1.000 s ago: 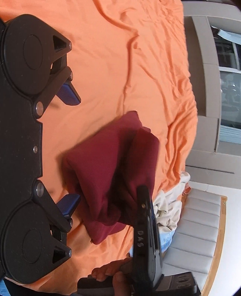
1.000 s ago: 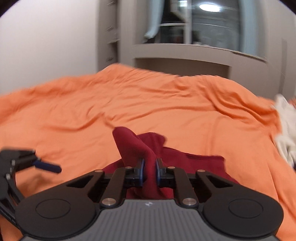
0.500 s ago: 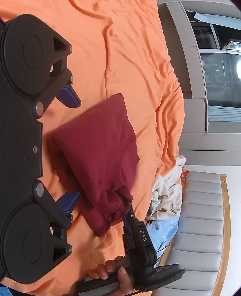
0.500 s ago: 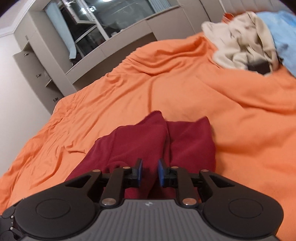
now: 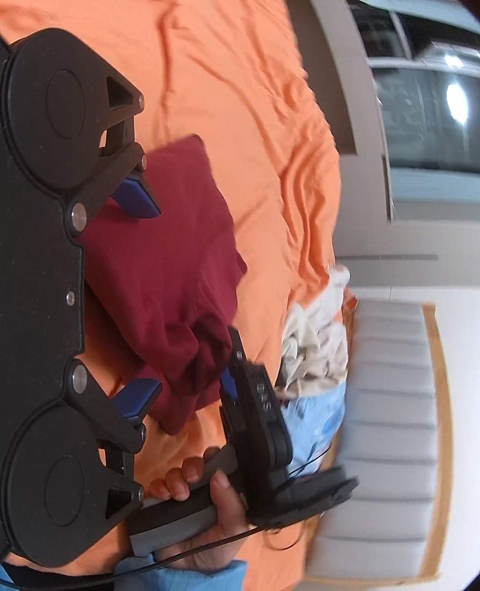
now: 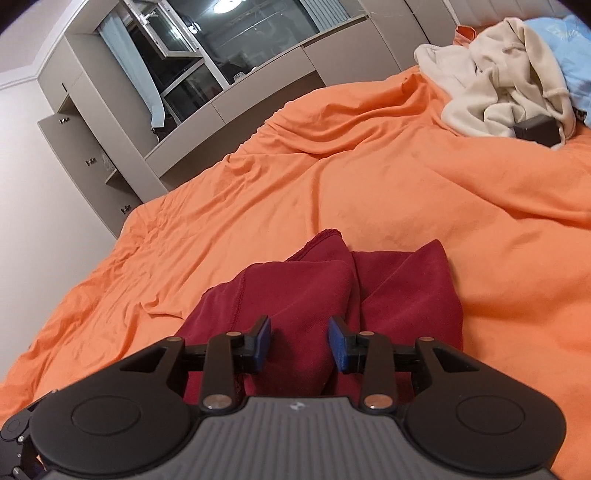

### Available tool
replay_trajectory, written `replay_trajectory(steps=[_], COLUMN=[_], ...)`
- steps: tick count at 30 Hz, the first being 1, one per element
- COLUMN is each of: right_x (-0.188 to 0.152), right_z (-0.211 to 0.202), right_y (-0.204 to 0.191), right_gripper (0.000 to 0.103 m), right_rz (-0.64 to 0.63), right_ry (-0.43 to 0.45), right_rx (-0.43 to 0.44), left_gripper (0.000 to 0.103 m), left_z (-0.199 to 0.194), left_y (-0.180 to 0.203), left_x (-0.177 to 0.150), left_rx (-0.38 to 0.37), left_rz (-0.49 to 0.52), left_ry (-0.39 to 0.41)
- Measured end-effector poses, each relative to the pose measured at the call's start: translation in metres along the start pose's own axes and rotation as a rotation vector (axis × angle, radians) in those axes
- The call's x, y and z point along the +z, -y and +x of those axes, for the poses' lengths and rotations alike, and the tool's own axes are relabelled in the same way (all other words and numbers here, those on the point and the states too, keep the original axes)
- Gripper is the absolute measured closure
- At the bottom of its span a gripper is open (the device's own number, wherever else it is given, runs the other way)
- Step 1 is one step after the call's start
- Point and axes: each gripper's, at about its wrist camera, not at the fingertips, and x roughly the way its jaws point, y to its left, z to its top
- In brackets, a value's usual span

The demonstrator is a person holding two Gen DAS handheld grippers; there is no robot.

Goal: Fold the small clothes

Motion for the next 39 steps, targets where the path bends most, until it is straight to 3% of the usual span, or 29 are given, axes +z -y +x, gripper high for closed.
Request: replay_trajectory(steps=[3, 6, 8, 9, 14, 18, 27, 35, 39], right_x=[0.0, 0.0, 0.0, -0.001, -0.003, -0.001, 0.012, 0.01, 0.008], right_z=[0.0, 0.004, 0.006, 0.007, 0.005, -0.002, -0.033, -0.035, -0.032], right_y=[0.002, 0.002, 0.001, 0.0, -0.004, -0.007, 0.003, 0.024, 0.026], right_gripper=[0.062, 0.064, 0.071, 0.078, 0.09, 0.094, 0.095, 0.094, 0.085], right_rz=[0.012, 0.011, 0.008, 0.005, -0.019, -0.04, -0.046, 0.024, 0.025], right_ry=[0.004, -0.004, -0.004, -0.004, 0.02, 0.066, 0.186, 0.13, 0.101], right_rx=[0.009, 0.004, 0.001, -0.003, -0.022, -0.043, -0.121, -0.211, -0.223], left_gripper=[0.015, 0.031, 0.055, 0.06, 0.088, 0.093, 0.094, 0.094, 0.089], left_z=[0.01, 0.018, 0.02, 0.02, 0.019, 0.021, 0.033, 0.055, 0.058], left_y=[0.011, 0.021, 0.024, 0.025, 0.025, 0.03, 0.053, 0.07, 0.066], left_x=[0.004, 0.004, 0.002, 0.001, 0.003, 0.008, 0.027, 0.022, 0.019], left_rx=[-0.018, -0.024, -0.02, -0.024, -0.002, 0.014, -0.041, -0.098, -0.115], left_rz=[0.077, 0.14, 0.158, 0.161, 0.14, 0.134, 0.136, 0.152, 0.141], left_ry=[-0.019, -0.036, -0.036, -0.035, -0.012, -0.001, 0.023, -0.029, -0.041])
